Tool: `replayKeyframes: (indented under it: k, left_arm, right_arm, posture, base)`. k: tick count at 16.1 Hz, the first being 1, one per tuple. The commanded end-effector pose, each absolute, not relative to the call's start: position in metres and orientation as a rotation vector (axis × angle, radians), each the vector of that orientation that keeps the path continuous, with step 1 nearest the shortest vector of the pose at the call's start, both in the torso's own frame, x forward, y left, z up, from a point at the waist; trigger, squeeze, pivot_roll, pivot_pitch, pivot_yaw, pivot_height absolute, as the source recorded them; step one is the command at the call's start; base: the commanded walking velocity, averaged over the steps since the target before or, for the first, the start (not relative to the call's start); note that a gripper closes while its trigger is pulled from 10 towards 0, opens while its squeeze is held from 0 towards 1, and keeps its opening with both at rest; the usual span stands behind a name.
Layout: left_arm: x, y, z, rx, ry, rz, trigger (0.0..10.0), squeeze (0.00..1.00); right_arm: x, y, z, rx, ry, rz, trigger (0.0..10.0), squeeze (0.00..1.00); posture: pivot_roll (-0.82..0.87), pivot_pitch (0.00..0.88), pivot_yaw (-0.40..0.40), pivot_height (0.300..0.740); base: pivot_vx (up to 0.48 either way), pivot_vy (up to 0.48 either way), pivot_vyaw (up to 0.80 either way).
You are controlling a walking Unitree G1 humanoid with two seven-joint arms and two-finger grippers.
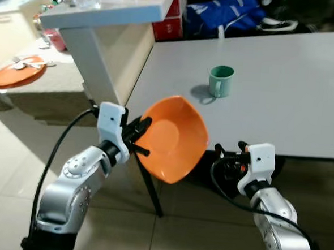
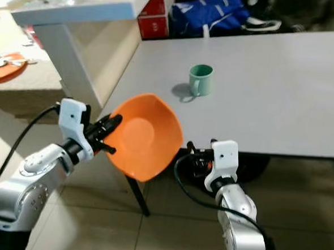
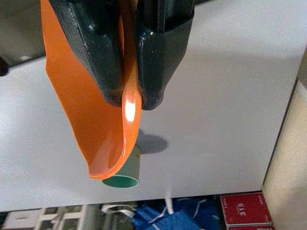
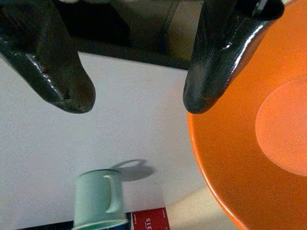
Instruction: Setting the table
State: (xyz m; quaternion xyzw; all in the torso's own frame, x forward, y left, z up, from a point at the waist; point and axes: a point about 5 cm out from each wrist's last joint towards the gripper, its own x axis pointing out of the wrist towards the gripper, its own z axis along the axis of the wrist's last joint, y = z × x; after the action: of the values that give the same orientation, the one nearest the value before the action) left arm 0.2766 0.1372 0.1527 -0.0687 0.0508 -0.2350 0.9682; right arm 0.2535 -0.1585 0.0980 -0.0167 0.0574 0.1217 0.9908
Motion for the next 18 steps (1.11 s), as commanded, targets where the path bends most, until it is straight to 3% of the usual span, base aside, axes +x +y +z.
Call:
replayKeyframes:
  k: [1, 6, 11, 18]
  left_arm:
    - [0.280, 0.135, 0.165, -0.126, 0.045, -0.492, 0.0, 0.00]
    - [0.285, 0.137, 0.167, -0.107, 0.040, -0.506, 0.0, 0.00]
    - [0.292, 0.122, 0.183, -0.098, -0.013, -0.576, 0.0, 0.00]
    - [0.295, 0.121, 0.184, -0.115, -0.014, -0.586, 0.0, 0.00]
  right_arm:
    - [0.252, -0.158, 0.100, -0.027, 0.110, 0.253, 10.0, 0.00]
    - [0.220, -0.175, 0.086, -0.040, 0.191, 0.328, 10.0, 0.00]
    - [0.225, -0.162, 0.095, -0.046, 0.121, 0.313, 10.0, 0.00]
    - [0.233, -0.163, 0.099, -0.071, 0.077, 0.245, 10.0, 0.00]
  posture:
    - [-0.20, 0.000, 0.201, 0.740]
    - [-0.22, 0.000, 0.210, 0.740]
    - [-0.23, 0.000, 0.213, 0.740]
    - [-0.23, 0.000, 0.212, 0.740]
  base:
    - [0.292, -0.379, 0.00]
    - [0.302, -0.371, 0.00]
    - [0.061, -0.074, 0.00]
    - [0.000, 0.000, -0.71]
